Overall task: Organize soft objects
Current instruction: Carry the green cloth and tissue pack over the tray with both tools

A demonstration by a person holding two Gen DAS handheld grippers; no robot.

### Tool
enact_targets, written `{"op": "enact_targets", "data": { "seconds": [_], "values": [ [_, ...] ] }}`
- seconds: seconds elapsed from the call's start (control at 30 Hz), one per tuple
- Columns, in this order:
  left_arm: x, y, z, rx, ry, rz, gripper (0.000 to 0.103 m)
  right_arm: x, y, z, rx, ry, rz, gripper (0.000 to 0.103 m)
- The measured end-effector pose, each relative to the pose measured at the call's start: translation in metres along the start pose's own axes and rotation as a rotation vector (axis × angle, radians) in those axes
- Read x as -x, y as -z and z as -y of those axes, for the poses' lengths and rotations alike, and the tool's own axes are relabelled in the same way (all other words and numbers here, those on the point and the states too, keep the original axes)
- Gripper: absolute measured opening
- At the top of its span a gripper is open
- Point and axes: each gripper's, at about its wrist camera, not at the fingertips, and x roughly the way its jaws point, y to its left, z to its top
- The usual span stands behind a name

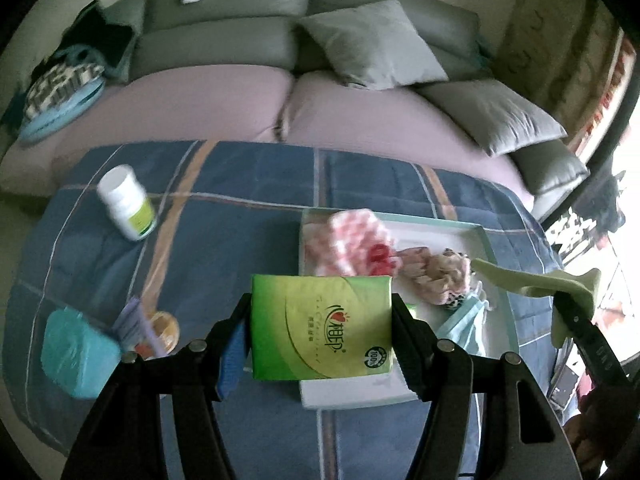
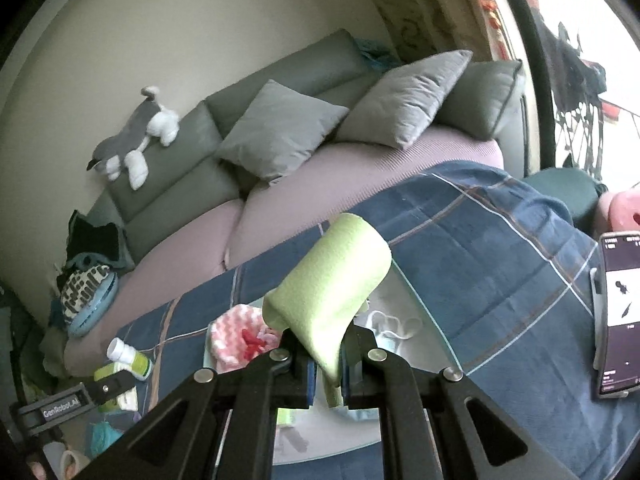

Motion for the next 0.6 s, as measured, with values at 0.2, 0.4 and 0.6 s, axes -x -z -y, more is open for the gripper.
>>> {"op": "enact_targets", "data": {
  "seconds": [0.2,0.4,0.6],
  "values": [
    [-0.029,-0.003,0.032,-0.087,-0.006,-0.039,0.066,-0.017,0.003,0.016,-0.046,0.028,-0.051,0.009],
    [-0.058,-0.002,0.049,-0.130,-0.018,-0.075,0.066,-0.035,0.008,0.015,-0.040,0.036,-0.099,0.009],
    [-0.084,-0.004,0.055,-0.151,-0.051,-0.096,0.066,-0.052,0.015,0.009,-0.019,0.041,-0.158,0.009]
  ]
}}
